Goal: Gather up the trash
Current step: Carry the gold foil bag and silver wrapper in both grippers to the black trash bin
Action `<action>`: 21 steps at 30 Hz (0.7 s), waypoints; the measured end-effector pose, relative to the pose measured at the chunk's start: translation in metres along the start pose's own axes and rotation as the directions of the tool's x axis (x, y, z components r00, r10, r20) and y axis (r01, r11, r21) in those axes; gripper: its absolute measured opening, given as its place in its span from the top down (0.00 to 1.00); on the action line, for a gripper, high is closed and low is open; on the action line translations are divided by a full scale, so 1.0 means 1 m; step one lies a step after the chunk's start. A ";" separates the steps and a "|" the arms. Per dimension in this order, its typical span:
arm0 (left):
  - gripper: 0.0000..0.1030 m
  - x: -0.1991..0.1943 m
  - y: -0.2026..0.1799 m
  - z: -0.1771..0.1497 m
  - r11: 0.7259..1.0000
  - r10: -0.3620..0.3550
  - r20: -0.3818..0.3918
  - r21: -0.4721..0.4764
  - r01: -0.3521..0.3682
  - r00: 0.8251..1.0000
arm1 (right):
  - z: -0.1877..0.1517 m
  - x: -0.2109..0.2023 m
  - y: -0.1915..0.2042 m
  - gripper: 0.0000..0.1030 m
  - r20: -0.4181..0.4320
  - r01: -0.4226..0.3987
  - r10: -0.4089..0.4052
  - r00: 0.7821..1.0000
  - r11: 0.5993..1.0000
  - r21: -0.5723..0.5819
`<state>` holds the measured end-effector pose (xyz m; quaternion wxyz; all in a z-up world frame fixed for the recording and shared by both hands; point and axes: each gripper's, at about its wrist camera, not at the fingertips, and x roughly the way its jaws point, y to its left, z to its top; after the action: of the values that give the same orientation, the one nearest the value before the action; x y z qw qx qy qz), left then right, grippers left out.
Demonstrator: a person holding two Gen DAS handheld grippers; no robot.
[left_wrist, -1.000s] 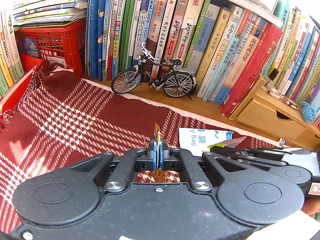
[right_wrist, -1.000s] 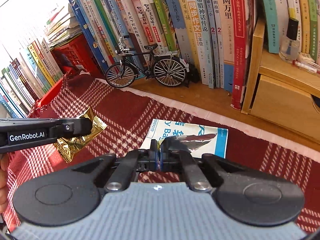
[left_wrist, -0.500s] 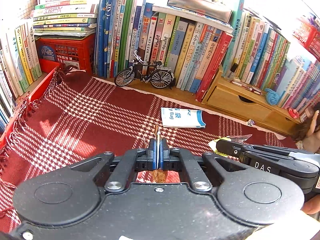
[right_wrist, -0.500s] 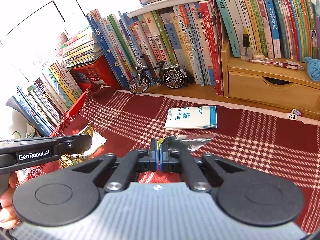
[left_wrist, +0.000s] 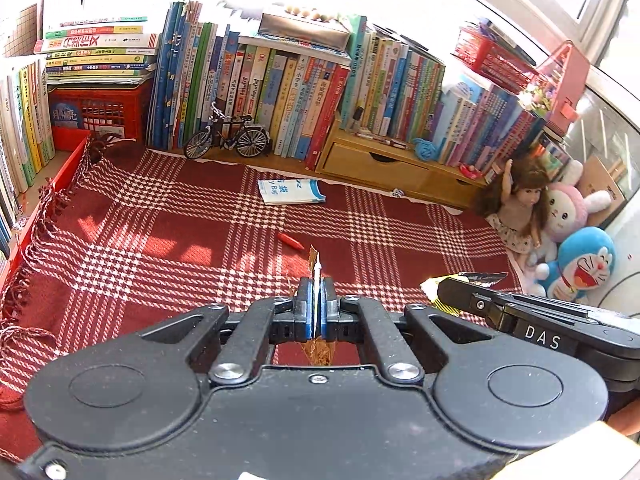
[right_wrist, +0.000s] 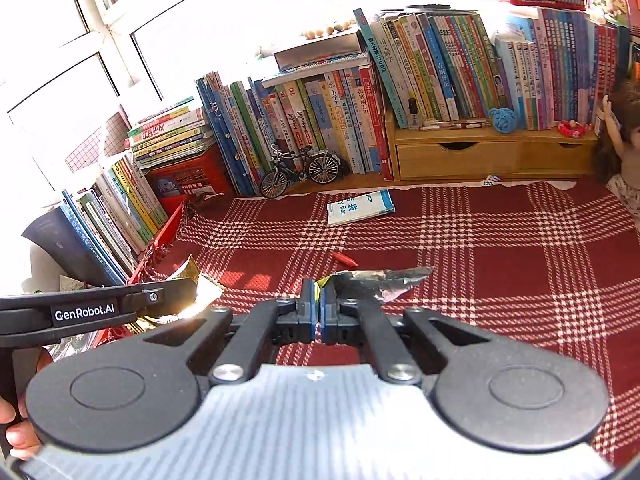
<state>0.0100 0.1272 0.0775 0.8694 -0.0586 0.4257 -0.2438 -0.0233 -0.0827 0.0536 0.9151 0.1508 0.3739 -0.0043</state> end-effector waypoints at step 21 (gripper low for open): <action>0.97 -0.146 0.000 -0.116 0.996 -0.061 0.003 -0.058 0.061 0.998 | -0.104 -0.145 0.051 0.95 0.017 0.031 -0.032 0.999 0.999 0.020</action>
<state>-0.1553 0.2084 0.1083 0.8596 -0.0969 0.4302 -0.2579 -0.1926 -0.0205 0.0961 0.9166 0.1537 0.3684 -0.0236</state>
